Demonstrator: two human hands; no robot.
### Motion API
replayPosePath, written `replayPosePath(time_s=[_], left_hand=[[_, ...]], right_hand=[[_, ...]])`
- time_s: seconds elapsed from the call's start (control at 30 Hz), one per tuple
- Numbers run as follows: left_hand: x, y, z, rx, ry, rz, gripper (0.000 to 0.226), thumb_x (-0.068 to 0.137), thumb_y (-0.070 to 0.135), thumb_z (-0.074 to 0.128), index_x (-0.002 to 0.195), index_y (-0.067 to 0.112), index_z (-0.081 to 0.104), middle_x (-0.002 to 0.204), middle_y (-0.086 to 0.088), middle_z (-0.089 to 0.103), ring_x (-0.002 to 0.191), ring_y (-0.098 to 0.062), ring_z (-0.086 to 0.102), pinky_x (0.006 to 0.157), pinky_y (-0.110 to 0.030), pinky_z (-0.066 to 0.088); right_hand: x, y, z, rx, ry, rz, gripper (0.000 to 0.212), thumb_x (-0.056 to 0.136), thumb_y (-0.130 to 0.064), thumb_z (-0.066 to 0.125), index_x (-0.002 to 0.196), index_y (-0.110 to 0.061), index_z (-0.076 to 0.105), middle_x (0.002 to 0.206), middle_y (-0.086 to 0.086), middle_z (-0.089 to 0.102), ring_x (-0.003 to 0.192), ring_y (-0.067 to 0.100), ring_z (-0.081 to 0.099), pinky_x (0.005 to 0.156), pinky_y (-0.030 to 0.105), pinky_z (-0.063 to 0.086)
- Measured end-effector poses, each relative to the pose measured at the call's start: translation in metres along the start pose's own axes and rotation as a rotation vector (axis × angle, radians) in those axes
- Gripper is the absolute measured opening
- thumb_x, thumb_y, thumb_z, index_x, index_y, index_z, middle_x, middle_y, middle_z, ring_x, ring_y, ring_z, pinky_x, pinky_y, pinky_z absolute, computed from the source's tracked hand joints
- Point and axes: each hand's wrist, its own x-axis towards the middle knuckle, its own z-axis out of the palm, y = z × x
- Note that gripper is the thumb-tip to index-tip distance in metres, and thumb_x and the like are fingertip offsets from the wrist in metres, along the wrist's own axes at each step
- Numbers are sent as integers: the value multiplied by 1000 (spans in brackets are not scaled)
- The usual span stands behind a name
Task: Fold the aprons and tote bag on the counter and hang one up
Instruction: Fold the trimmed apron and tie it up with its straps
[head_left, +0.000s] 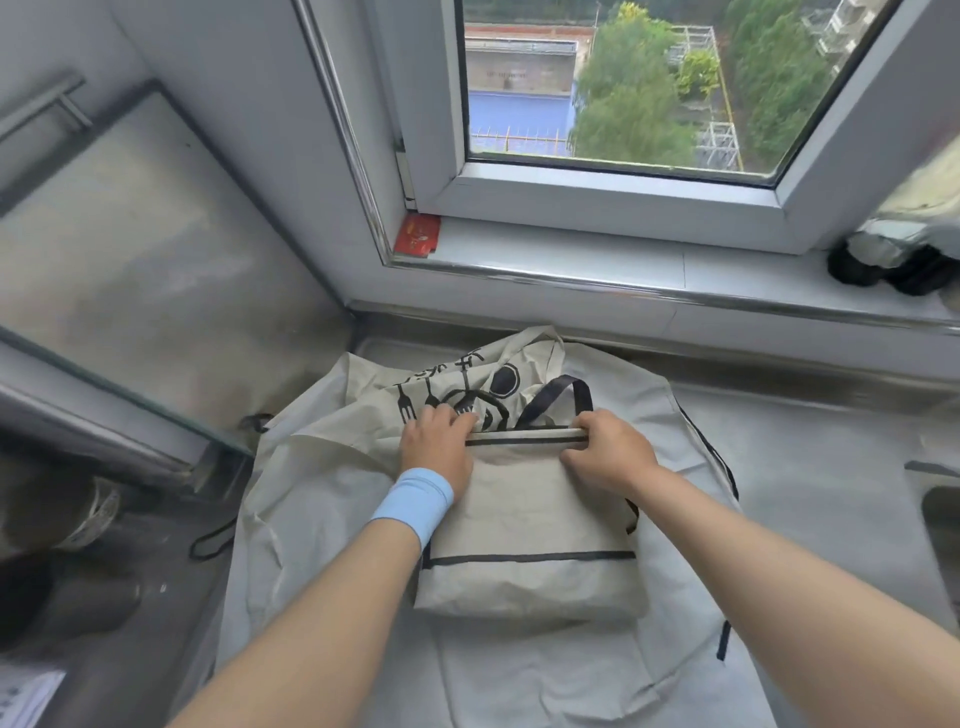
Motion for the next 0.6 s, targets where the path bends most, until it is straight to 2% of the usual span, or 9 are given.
replayPosePath(time_s=[0.1, 0.17, 0.23, 0.3, 0.37, 0.43, 0.47, 0.53, 0.6], left_hand=[[1, 4, 4, -31, -51, 56, 65, 82, 14, 59, 139, 35, 36, 129, 2, 46, 116, -24, 44, 99, -35, 36], [-1, 4, 1, -45, -32, 48, 66, 80, 10, 58, 138, 33, 37, 129, 2, 44, 117, -23, 43, 99, -33, 35], [-7, 5, -1, -76, 17, 65, 60, 78, 10, 58, 132, 32, 43, 127, 4, 43, 116, -21, 42, 97, -31, 34], [-12, 7, -4, -103, 8, 121, 51, 81, 19, 60, 129, 31, 45, 126, 5, 43, 118, -20, 41, 98, -31, 34], [-9, 8, -10, -118, 38, 162, 45, 86, 23, 57, 129, 30, 47, 124, 5, 47, 119, -20, 42, 98, -32, 33], [3, 9, -18, -88, 128, 180, 47, 90, 19, 51, 135, 32, 44, 119, 2, 53, 115, -23, 48, 93, -34, 38], [10, 11, -22, -64, 128, 189, 50, 93, 20, 48, 140, 33, 39, 118, 1, 56, 113, -25, 51, 91, -36, 41], [24, 14, -33, -1, -13, 211, 55, 97, 23, 43, 146, 40, 28, 119, 0, 59, 109, -28, 57, 85, -37, 46], [37, 19, -45, 109, -170, 203, 53, 97, 19, 39, 145, 41, 31, 119, -1, 61, 106, -29, 60, 79, -34, 45]], right_hand=[[3, -3, 4, -50, -36, -10, 27, 78, -40, 59, 103, -31, 58, 105, -5, 53, 99, 21, 57, 80, 34, 47], [1, -7, 7, -196, 41, -64, 36, 78, -37, 57, 112, -26, 57, 107, -1, 55, 103, 25, 55, 85, 37, 45], [-3, -14, 9, -287, 198, -180, 38, 74, -28, 55, 111, -23, 57, 103, 2, 54, 99, 28, 52, 80, 39, 42], [-4, -26, 9, -276, 351, -288, 41, 68, -15, 57, 109, -21, 61, 97, 4, 53, 89, 30, 52, 70, 38, 40], [3, -39, 7, -370, 437, -374, 45, 65, -4, 64, 106, -21, 64, 91, 5, 54, 78, 30, 53, 59, 35, 36], [11, -54, 0, -546, 402, -396, 40, 63, -5, 72, 99, -21, 66, 81, 4, 60, 67, 28, 59, 49, 30, 31], [13, -61, -6, -622, 297, -380, 34, 68, -8, 71, 99, -21, 65, 80, 2, 64, 69, 26, 64, 49, 28, 31], [24, -63, -10, -677, 148, -327, 22, 83, -11, 60, 100, -24, 63, 89, -2, 69, 83, 23, 68, 55, 26, 34], [33, -64, -16, -634, 173, -264, 10, 82, -16, 65, 88, -24, 67, 82, -2, 70, 79, 22, 69, 56, 23, 40]])
